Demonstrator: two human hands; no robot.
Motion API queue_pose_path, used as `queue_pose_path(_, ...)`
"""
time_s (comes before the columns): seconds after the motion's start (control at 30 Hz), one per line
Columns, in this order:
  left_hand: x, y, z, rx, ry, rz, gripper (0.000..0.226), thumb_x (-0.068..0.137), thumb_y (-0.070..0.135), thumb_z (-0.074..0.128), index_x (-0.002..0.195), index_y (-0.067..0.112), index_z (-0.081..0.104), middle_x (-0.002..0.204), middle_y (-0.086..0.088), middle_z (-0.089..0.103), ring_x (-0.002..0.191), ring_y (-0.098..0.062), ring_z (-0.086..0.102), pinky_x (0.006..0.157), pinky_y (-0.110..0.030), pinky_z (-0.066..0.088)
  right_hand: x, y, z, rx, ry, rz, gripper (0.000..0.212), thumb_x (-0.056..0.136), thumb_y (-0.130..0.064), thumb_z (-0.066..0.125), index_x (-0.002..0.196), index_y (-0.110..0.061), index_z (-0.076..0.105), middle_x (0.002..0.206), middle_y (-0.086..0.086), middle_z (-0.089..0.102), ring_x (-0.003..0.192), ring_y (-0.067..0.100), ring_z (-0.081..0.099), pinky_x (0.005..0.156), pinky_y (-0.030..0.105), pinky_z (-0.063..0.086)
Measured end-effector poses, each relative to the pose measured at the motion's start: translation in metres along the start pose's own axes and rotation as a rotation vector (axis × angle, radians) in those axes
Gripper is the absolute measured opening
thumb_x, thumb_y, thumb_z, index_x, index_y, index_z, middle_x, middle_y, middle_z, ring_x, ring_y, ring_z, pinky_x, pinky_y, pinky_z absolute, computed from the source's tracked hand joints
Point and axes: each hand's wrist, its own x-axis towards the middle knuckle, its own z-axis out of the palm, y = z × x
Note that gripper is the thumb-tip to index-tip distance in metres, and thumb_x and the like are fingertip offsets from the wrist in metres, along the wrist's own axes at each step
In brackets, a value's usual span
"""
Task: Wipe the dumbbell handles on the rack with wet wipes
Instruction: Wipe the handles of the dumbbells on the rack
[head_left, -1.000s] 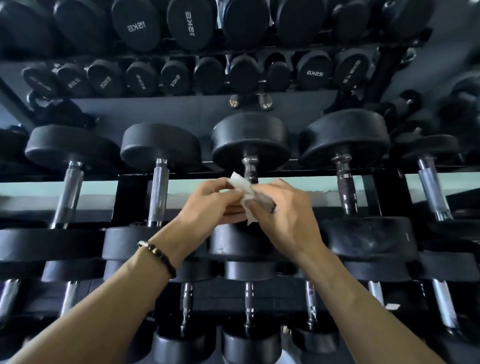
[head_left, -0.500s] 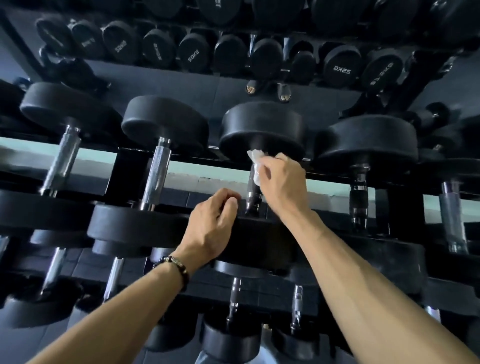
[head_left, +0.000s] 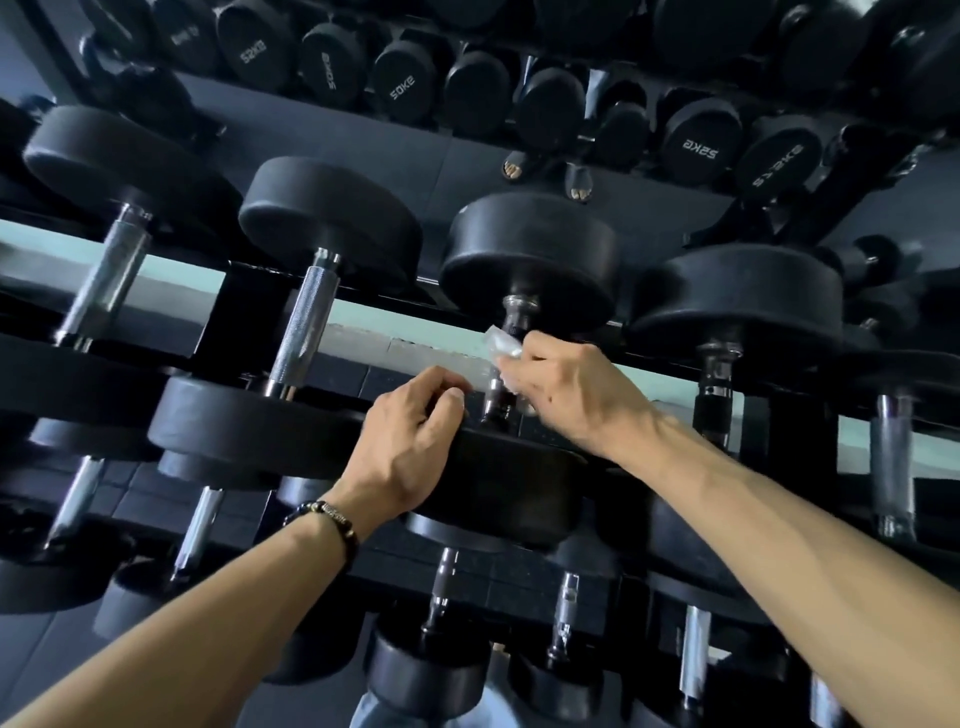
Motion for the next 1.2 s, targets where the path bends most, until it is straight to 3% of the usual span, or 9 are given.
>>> queue_pose_path(0.13, 0.001, -0.001, 0.001, -0.014, 0.008, -0.001, 0.031, 0.091, 0.037, 0.039, 0.096, 0.024, 0.066, 0.078, 0.003, 0.07, 0.077, -0.011, 0.061, 0.069, -0.034, 0.047, 0.01, 0.013, 0.005, -0.025, 0.128, 0.155, 0.046, 0.083, 0.016, 0.06, 0.125, -0.002, 0.062, 0.101, 0.012, 0.051, 0.063, 0.029, 0.058, 0.057, 0.04, 0.06)
queue_pose_path(0.33, 0.002, -0.005, 0.002, -0.029, 0.016, -0.013, 0.031, 0.09, 0.037, 0.039, 0.096, 0.025, 0.067, 0.082, 0.011, 0.07, 0.079, -0.006, 0.061, 0.07, -0.029, 0.05, -0.002, 0.024, 0.005, -0.095, 0.006, -0.252, 0.054, 0.075, 0.023, 0.058, 0.123, 0.001, 0.064, 0.122, 0.014, 0.061, 0.084, 0.026, 0.051, 0.082, 0.037, 0.054)
queue_pose_path(0.43, 0.003, -0.006, 0.002, -0.023, 0.021, -0.014, 0.031, 0.09, 0.038, 0.039, 0.096, 0.027, 0.067, 0.082, 0.01, 0.07, 0.08, -0.006, 0.061, 0.07, -0.028, 0.049, 0.011, 0.041, 0.005, -0.146, 0.059, -0.179, 0.05, 0.084, 0.011, 0.055, 0.131, -0.005, 0.061, 0.133, 0.011, 0.059, 0.085, 0.025, 0.052, 0.09, 0.036, 0.052)
queue_pose_path(0.5, 0.003, -0.006, 0.002, -0.027, 0.027, -0.016, 0.03, 0.089, 0.038, 0.039, 0.094, 0.027, 0.066, 0.081, 0.005, 0.07, 0.078, -0.01, 0.061, 0.069, -0.034, 0.051, 0.017, 0.04, 0.011, -0.154, 0.093, -0.18, 0.046, 0.086, 0.011, 0.053, 0.129, -0.002, 0.062, 0.134, 0.012, 0.06, 0.082, 0.027, 0.055, 0.086, 0.04, 0.056)
queue_pose_path(0.63, 0.002, -0.005, 0.002, -0.043, 0.038, -0.031, 0.028, 0.089, 0.038, 0.041, 0.094, 0.027, 0.066, 0.082, 0.006, 0.07, 0.076, -0.012, 0.062, 0.069, -0.04, 0.053, 0.008, 0.038, 0.013, -0.187, -0.022, -0.477, 0.038, 0.093, 0.013, 0.05, 0.127, 0.002, 0.064, 0.133, 0.012, 0.064, 0.077, 0.025, 0.056, 0.072, 0.038, 0.059)
queue_pose_path(0.8, 0.0, -0.003, 0.002, -0.013, 0.062, -0.058, 0.029, 0.087, 0.039, 0.041, 0.095, 0.029, 0.066, 0.083, 0.008, 0.07, 0.08, -0.009, 0.062, 0.072, -0.036, 0.052, 0.016, 0.058, 0.023, -0.074, 0.084, -0.26, 0.054, 0.086, 0.02, 0.052, 0.137, 0.001, 0.056, 0.147, 0.02, 0.051, 0.087, 0.035, 0.061, 0.088, 0.046, 0.055)
queue_pose_path(0.9, -0.003, 0.002, 0.003, -0.013, 0.083, -0.09, 0.03, 0.087, 0.04, 0.04, 0.093, 0.028, 0.066, 0.083, 0.005, 0.07, 0.08, -0.013, 0.063, 0.073, -0.039, 0.052, 0.008, 0.048, 0.02, -0.064, -0.011, -0.419, 0.048, 0.087, 0.019, 0.053, 0.132, 0.003, 0.06, 0.142, 0.018, 0.057, 0.078, 0.027, 0.052, 0.081, 0.036, 0.052)
queue_pose_path(1.03, -0.011, 0.016, 0.019, 0.111, 0.238, -0.182, 0.037, 0.091, 0.039, 0.035, 0.097, 0.02, 0.066, 0.096, 0.008, 0.062, 0.09, -0.009, 0.056, 0.078, -0.032, 0.043, 0.017, 0.056, 0.004, -0.069, -0.034, -0.498, 0.041, 0.094, 0.007, 0.045, 0.131, 0.003, 0.062, 0.138, 0.017, 0.061, 0.073, 0.026, 0.057, 0.075, 0.04, 0.06)
queue_pose_path(1.2, -0.014, 0.022, 0.027, 0.098, 0.338, -0.249, 0.038, 0.08, 0.044, 0.034, 0.098, 0.029, 0.065, 0.092, 0.014, 0.06, 0.089, -0.01, 0.056, 0.079, -0.036, 0.046, 0.005, 0.042, 0.019, 0.117, -0.013, -0.385, 0.048, 0.089, 0.012, 0.038, 0.133, 0.008, 0.058, 0.137, 0.021, 0.06, 0.105, 0.041, 0.068, 0.09, 0.049, 0.058)
